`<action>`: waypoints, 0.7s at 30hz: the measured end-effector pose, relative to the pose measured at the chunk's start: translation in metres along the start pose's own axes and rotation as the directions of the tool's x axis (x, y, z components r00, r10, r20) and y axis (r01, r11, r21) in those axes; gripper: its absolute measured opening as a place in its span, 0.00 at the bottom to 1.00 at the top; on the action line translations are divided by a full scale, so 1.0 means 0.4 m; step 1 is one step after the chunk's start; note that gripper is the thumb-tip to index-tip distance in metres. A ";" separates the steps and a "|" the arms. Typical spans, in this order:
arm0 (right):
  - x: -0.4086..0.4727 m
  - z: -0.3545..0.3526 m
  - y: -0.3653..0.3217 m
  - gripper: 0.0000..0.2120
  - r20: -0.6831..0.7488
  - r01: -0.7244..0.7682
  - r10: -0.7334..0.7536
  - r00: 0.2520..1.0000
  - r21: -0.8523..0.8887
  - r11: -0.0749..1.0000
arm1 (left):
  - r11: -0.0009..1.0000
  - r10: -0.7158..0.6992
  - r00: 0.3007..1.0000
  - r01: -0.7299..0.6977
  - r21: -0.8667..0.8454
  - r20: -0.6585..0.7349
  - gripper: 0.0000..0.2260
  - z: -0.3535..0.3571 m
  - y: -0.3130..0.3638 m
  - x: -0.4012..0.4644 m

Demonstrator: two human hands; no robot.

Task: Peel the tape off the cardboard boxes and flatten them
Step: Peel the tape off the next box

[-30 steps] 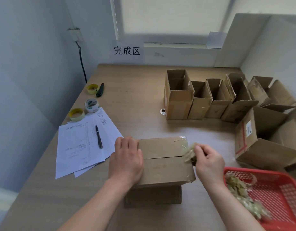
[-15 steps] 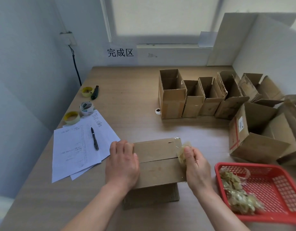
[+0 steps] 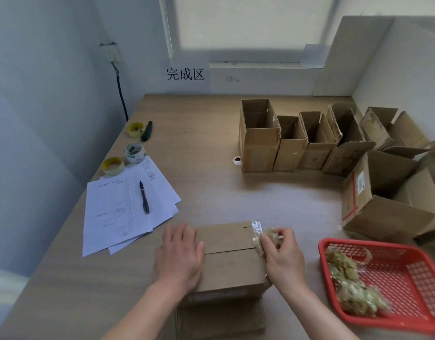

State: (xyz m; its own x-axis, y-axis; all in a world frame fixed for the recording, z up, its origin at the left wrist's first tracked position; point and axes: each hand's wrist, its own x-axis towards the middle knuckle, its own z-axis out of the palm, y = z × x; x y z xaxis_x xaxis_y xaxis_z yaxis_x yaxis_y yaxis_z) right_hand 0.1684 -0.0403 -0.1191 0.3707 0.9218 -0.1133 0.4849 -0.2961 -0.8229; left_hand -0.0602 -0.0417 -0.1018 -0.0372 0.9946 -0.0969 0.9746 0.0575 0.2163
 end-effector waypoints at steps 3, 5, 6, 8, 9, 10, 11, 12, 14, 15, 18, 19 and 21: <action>0.007 0.003 0.003 0.11 -0.052 0.019 -0.017 0.999 0.035 0.999 | 1.000 -0.007 1.000 0.007 -0.009 -0.015 0.14 0.004 0.004 0.013; 0.012 -0.003 0.001 0.14 -0.081 0.070 -0.066 0.995 0.043 0.997 | 1.000 -0.008 0.999 0.008 -0.007 -0.037 0.14 0.008 0.004 0.015; 0.013 -0.007 -0.001 0.16 -0.078 0.107 -0.105 0.991 0.017 0.994 | 1.000 -0.009 0.999 0.009 -0.005 -0.048 0.14 0.009 0.004 0.014; 0.009 -0.018 -0.008 0.17 0.002 0.199 -0.200 0.980 -0.128 0.972 | 1.000 -0.007 0.999 0.007 0.002 -0.053 0.14 0.015 0.001 0.012; 0.005 -0.021 -0.010 0.17 0.054 0.229 -0.222 0.973 -0.235 0.945 | 1.000 -0.007 0.999 0.007 0.000 -0.052 0.14 0.017 -0.001 0.010; -0.001 -0.021 -0.010 0.19 0.082 0.236 -0.222 0.972 -0.348 0.907 | 1.000 -0.010 0.999 0.010 -0.006 -0.051 0.14 0.018 -0.002 0.010; -0.006 -0.020 -0.009 0.20 0.088 0.233 -0.217 0.972 -0.435 0.870 | 1.000 -0.012 0.998 0.012 -0.015 -0.054 0.14 0.018 -0.003 0.011; -0.012 -0.019 -0.009 0.21 0.089 0.228 -0.212 0.973 -0.485 0.844 | 1.000 -0.013 0.998 0.011 -0.026 -0.057 0.14 0.019 -0.002 0.011; -0.023 -0.019 -0.011 0.19 0.092 0.226 -0.208 0.974 -0.488 0.843 | 1.000 -0.010 0.998 0.009 -0.029 -0.057 0.13 0.019 0.002 0.010; -0.027 -0.020 -0.012 0.17 0.088 0.237 -0.223 0.971 -0.473 0.848 | 1.000 -0.009 0.999 0.008 -0.020 -0.052 0.13 0.019 0.001 0.009; -0.036 -0.006 -0.005 0.14 0.005 0.278 -0.302 0.953 -0.405 0.871 | 1.000 -0.008 0.999 0.007 -0.022 -0.035 0.13 0.015 -0.003 0.011; -0.039 0.001 -0.002 0.15 -0.049 0.252 -0.289 0.956 -0.365 0.896 | 1.000 -0.005 0.999 0.004 -0.021 -0.035 0.13 0.014 -0.002 0.011; -0.041 0.009 0.004 0.18 -0.163 0.125 -0.166 0.973 -0.237 0.963 | 1.000 -0.003 0.999 0.002 -0.016 -0.032 0.13 0.012 0.001 0.012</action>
State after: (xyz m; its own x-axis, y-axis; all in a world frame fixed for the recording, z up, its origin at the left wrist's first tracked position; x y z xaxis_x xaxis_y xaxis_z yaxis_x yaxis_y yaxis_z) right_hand 0.1603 -0.0549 -0.1207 0.4090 0.9050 0.1168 0.7011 -0.2297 -0.6751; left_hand -0.0588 -0.0374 -0.1066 -0.0472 0.9967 -0.0660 0.9709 0.0613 0.2314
